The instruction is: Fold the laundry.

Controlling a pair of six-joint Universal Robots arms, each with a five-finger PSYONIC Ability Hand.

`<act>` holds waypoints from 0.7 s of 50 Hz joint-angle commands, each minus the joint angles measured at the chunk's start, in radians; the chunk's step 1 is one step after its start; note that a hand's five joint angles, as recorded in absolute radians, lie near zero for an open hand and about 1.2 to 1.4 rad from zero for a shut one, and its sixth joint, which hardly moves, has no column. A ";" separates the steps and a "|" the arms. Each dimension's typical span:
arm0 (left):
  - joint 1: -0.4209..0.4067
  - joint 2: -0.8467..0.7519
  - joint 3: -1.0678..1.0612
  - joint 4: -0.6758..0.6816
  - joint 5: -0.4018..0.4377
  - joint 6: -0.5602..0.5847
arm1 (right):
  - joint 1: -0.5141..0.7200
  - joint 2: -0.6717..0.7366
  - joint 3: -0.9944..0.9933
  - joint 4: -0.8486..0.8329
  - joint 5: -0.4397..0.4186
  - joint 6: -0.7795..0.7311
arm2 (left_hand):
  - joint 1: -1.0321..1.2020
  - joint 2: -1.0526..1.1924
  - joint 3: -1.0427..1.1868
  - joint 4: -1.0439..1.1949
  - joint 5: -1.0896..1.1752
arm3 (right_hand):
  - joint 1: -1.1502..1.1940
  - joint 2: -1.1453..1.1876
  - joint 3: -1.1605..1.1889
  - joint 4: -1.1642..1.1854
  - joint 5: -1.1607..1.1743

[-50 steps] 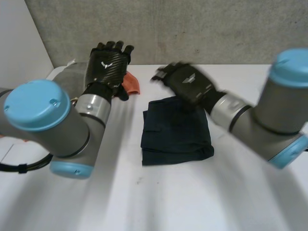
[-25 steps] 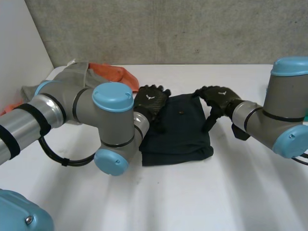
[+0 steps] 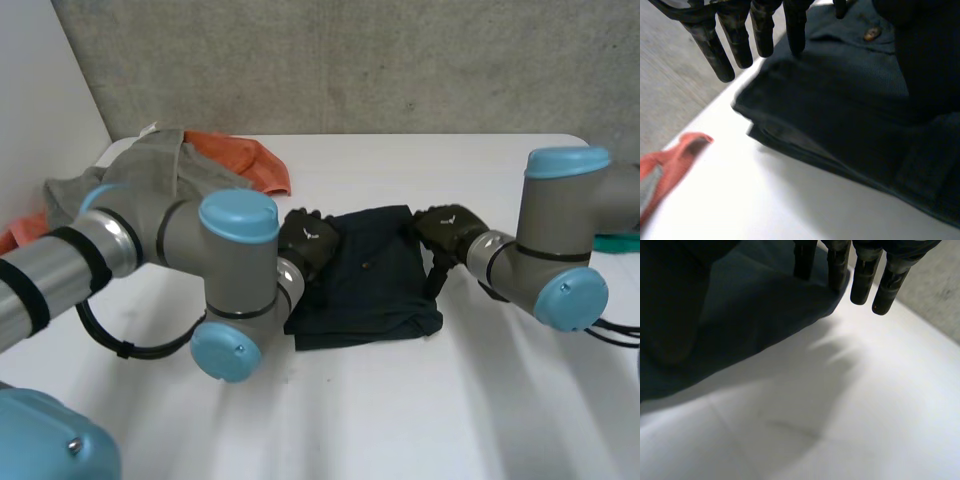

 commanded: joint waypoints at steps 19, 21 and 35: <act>0.022 0.061 -0.023 -0.032 0.035 -0.102 | 0.007 -0.029 -0.025 0.039 -0.029 0.259 | -0.027 -0.023 -0.024 -0.022 -0.034 | 0.019 -0.047 -0.038 -0.061 -0.065; 0.023 0.040 -0.014 -0.033 0.033 -0.101 | 0.007 0.011 -0.046 0.055 -0.033 0.259 | -0.024 -0.020 -0.021 -0.019 -0.031 | 0.019 -0.047 -0.038 -0.061 -0.065; 0.042 -0.048 0.039 -0.064 0.032 -0.056 | 0.006 0.096 -0.106 0.090 -0.024 0.208 | -0.013 -0.008 -0.009 -0.008 -0.020 | 0.019 -0.047 -0.038 -0.061 -0.065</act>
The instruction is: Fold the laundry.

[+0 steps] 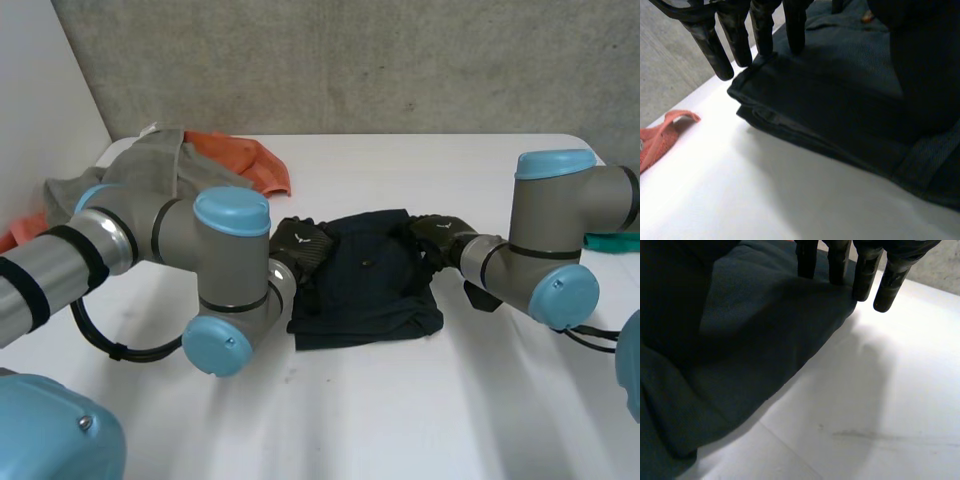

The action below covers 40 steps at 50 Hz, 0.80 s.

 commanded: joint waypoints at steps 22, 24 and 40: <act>0.005 0.390 -0.137 -0.020 0.080 -0.057 | 0.012 -0.445 0.398 -0.299 0.086 -0.141 | -0.035 -0.027 -0.033 -0.026 -0.021 | 0.039 -0.019 -0.008 -0.038 -0.046; 0.010 0.432 -0.171 -0.024 0.129 -0.058 | 0.026 -0.496 0.514 -0.357 0.085 -0.156 | -0.035 -0.027 -0.033 -0.026 -0.021 | 0.039 -0.019 -0.008 -0.038 -0.046; 0.083 0.628 -0.349 -0.079 0.413 -0.152 | 0.187 -0.450 0.892 -0.737 0.084 -0.236 | -0.030 -0.021 -0.028 -0.020 -0.015 | 0.039 -0.019 -0.008 -0.038 -0.046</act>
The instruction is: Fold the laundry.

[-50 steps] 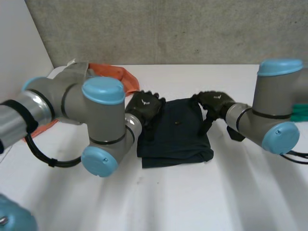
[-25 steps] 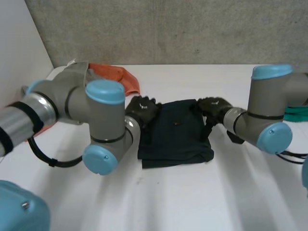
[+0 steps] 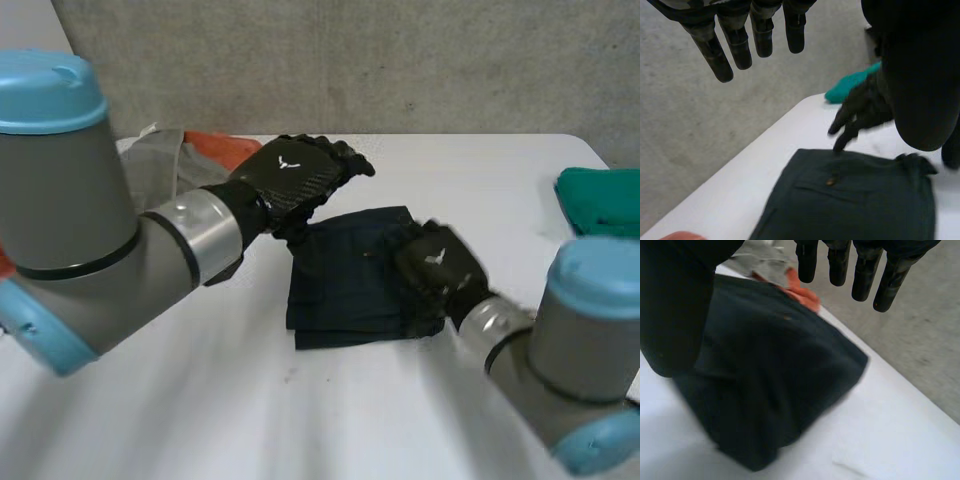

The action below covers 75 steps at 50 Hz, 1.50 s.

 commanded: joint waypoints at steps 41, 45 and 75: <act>0.016 0.026 -0.033 -0.001 0.049 -0.089 | 0.091 0.441 -0.365 -0.203 0.034 -0.081 | -0.020 -0.013 -0.024 -0.013 -0.012 | 1.049 0.992 1.003 0.972 0.964; 0.018 0.026 -0.031 -0.001 0.049 -0.089 | 0.072 0.441 -0.417 -0.090 0.028 -0.073 | -0.023 -0.016 -0.027 -0.016 -0.015 | 1.260 1.203 1.214 1.184 1.176; 0.016 0.028 -0.033 -0.001 0.046 -0.094 | -0.571 0.375 -0.805 -0.172 -0.495 0.031 | -0.026 -0.019 -0.030 -0.019 -0.018 | 1.260 1.203 1.214 1.184 1.176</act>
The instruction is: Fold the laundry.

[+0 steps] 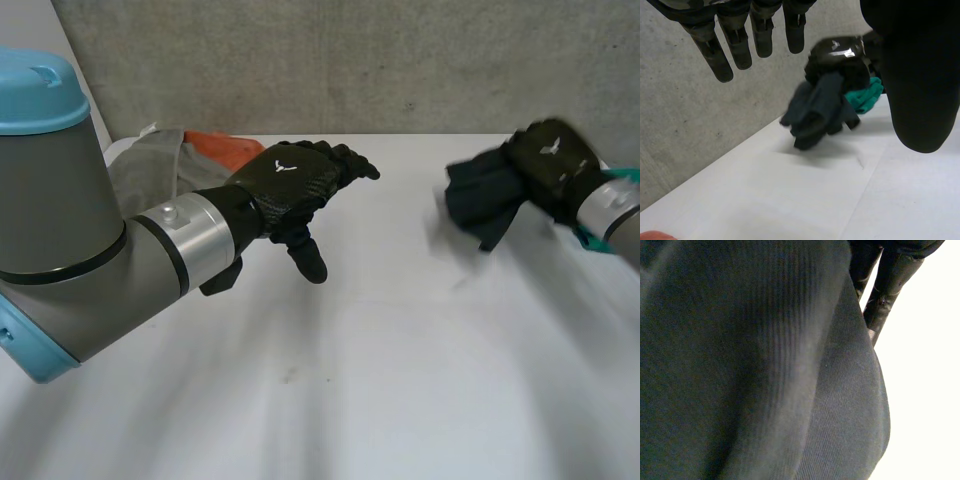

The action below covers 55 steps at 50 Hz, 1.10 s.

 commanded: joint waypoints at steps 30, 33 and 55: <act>0.000 -0.009 0.002 0.003 -0.001 -0.041 | -0.438 0.508 -0.407 -0.459 -0.324 0.542 | -0.020 -0.013 -0.024 -0.013 -0.012 | 0.453 0.219 0.241 0.244 0.363; 0.000 -0.010 0.000 0.003 -0.001 -0.041 | -0.449 0.498 -0.390 -0.461 -0.341 0.547 | -0.020 -0.013 -0.024 -0.013 -0.012 | 0.453 0.219 0.241 0.244 0.363; -0.004 0.000 0.000 0.002 0.000 -0.044 | -0.662 0.188 -0.190 -0.135 -0.233 0.382 | -0.017 -0.010 -0.021 -0.010 -0.009 | -0.769 -1.003 -0.981 -0.978 -0.859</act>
